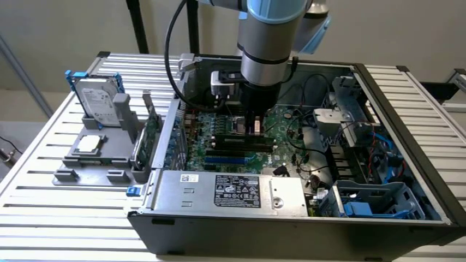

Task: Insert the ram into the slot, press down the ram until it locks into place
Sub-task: 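Insert the ram into the slot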

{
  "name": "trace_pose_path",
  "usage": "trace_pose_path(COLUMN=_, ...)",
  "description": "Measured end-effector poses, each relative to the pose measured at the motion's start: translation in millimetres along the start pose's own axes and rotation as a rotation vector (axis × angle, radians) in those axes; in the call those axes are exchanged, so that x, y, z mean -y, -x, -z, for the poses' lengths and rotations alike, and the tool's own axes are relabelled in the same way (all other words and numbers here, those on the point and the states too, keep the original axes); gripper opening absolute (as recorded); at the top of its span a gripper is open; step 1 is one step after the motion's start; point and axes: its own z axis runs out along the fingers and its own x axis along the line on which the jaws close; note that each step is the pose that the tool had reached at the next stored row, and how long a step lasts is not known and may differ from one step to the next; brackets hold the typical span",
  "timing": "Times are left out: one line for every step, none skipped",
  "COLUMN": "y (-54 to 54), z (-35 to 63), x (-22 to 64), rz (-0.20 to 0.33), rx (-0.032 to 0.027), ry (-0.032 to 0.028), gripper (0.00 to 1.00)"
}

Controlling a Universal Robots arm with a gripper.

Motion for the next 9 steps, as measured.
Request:
trace_pose_path(y=0.0, z=-0.3, x=0.0, rz=0.000, rx=0.0000, ry=-0.0001, gripper=0.14)
trace_pose_path(y=0.0, z=-0.7, x=0.0, rz=0.000, rx=0.0001, ry=-0.0002, gripper=0.14)
trace_pose_path(y=0.0, z=-1.2, x=0.0, rz=0.000, rx=-0.0001, ry=-0.0002, gripper=0.14)
trace_pose_path(y=0.0, z=-1.7, x=0.0, rz=0.000, rx=-0.0001, ry=-0.0001, gripper=0.14)
trace_pose_path(y=0.1, z=-2.2, x=0.0, rz=0.000, rx=-0.0001, ry=-0.0001, gripper=0.14)
trace_pose_path(y=0.1, z=-2.6, x=0.1, rz=0.000, rx=-0.0001, ry=-0.0001, gripper=0.14)
trace_pose_path(y=0.1, z=-2.9, x=0.1, rz=0.000, rx=-0.0003, ry=-0.0001, gripper=0.14)
trace_pose_path(y=0.2, z=-3.1, x=0.1, rz=0.000, rx=-0.0004, ry=0.0000, gripper=0.14)
trace_pose_path(y=0.4, z=-3.3, x=0.1, rz=0.000, rx=-0.0004, ry=0.0000, gripper=0.14)
